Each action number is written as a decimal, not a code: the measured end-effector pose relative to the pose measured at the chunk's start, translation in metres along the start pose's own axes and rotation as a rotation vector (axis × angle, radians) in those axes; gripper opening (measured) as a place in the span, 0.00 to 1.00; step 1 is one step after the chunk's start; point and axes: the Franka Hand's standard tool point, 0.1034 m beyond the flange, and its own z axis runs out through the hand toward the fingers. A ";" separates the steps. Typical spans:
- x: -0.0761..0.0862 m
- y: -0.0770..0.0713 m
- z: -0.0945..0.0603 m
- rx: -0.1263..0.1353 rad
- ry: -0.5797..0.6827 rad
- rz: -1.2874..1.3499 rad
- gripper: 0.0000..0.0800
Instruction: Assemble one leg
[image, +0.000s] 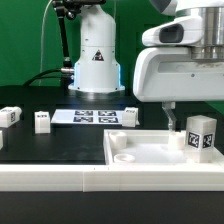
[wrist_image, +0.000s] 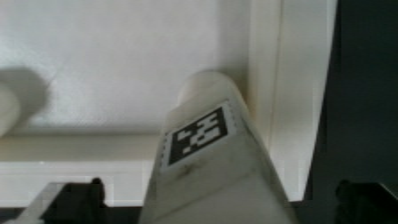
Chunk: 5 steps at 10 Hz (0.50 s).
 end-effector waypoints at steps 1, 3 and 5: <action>-0.001 -0.002 0.000 -0.008 -0.012 -0.066 0.81; -0.002 -0.005 0.001 -0.028 -0.009 -0.208 0.81; -0.003 -0.004 0.002 -0.029 -0.004 -0.263 0.81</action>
Offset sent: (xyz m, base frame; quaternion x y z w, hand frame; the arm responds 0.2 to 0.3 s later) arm -0.0104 0.0013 -0.0008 -0.0188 0.0163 -0.1797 0.9834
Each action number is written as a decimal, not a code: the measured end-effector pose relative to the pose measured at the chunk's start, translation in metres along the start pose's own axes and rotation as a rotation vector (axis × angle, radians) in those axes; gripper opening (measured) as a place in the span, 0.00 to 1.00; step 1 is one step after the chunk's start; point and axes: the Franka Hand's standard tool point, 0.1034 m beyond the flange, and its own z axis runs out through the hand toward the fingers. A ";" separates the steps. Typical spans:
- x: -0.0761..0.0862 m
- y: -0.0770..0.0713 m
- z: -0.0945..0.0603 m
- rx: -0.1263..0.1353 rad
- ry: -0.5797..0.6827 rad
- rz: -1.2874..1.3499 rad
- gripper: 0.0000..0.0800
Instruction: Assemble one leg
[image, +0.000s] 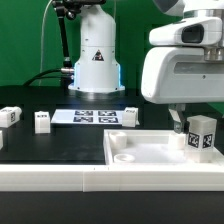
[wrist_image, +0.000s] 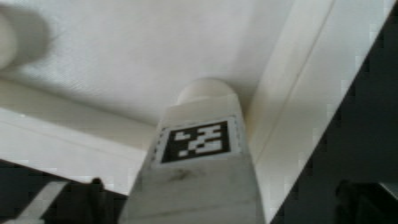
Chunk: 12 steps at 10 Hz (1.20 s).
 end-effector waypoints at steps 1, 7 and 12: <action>0.000 0.000 0.000 0.000 0.000 0.001 0.67; -0.001 0.004 0.000 0.014 -0.001 0.100 0.36; -0.002 0.003 0.001 0.023 -0.008 0.713 0.36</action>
Offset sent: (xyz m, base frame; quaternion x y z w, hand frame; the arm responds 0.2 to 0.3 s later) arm 0.0000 0.0000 0.0000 0.0000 0.0000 0.0000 1.0000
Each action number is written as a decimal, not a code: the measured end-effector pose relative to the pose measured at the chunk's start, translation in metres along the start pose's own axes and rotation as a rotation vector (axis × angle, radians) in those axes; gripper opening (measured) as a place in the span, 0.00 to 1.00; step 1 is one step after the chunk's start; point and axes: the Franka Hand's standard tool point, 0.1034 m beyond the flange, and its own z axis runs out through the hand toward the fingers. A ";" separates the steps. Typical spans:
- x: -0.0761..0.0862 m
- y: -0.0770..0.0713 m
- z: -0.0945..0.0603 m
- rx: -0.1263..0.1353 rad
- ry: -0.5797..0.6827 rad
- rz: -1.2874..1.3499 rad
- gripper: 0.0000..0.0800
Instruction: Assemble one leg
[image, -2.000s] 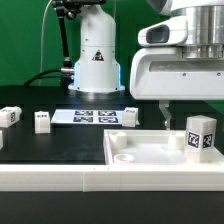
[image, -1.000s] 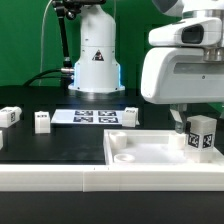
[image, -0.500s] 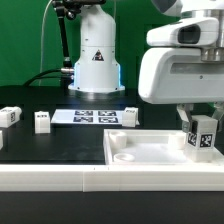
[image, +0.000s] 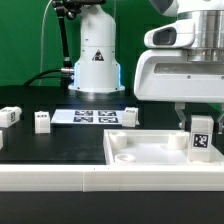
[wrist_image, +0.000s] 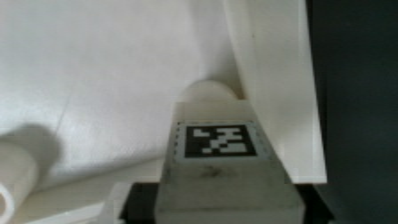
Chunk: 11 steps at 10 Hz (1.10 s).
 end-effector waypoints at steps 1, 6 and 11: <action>0.001 0.003 0.000 -0.005 0.004 0.063 0.36; 0.005 0.018 -0.001 -0.051 0.024 0.320 0.38; 0.005 0.017 -0.001 -0.051 0.024 0.323 0.78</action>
Offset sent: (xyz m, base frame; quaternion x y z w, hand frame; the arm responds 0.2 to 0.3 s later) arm -0.0038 0.0003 -0.0024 -0.0176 0.0164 0.2680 0.9631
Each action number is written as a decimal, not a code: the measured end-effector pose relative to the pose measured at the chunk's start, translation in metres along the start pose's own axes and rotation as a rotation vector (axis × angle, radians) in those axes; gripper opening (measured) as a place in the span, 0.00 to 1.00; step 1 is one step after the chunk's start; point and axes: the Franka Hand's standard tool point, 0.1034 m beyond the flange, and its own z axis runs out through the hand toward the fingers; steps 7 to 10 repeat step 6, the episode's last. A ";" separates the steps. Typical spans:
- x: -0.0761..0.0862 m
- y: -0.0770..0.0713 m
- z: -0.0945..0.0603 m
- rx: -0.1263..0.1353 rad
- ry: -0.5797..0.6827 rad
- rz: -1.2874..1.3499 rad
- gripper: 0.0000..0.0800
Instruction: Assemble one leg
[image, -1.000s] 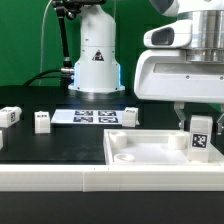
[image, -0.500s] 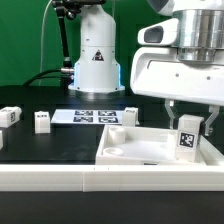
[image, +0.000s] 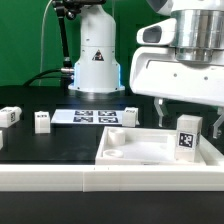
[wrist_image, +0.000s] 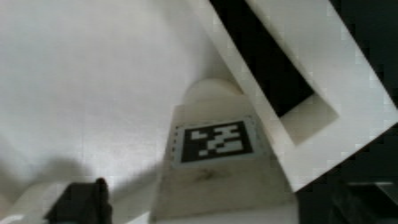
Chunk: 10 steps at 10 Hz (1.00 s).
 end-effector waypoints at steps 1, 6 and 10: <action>0.000 0.000 0.000 0.000 0.000 0.000 0.81; 0.000 0.000 0.000 0.000 0.000 0.000 0.81; 0.000 0.000 0.000 0.000 0.000 0.000 0.81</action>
Offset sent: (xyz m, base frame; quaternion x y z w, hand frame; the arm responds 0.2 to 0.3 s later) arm 0.0000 0.0000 0.0000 0.0000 0.0000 0.0000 1.0000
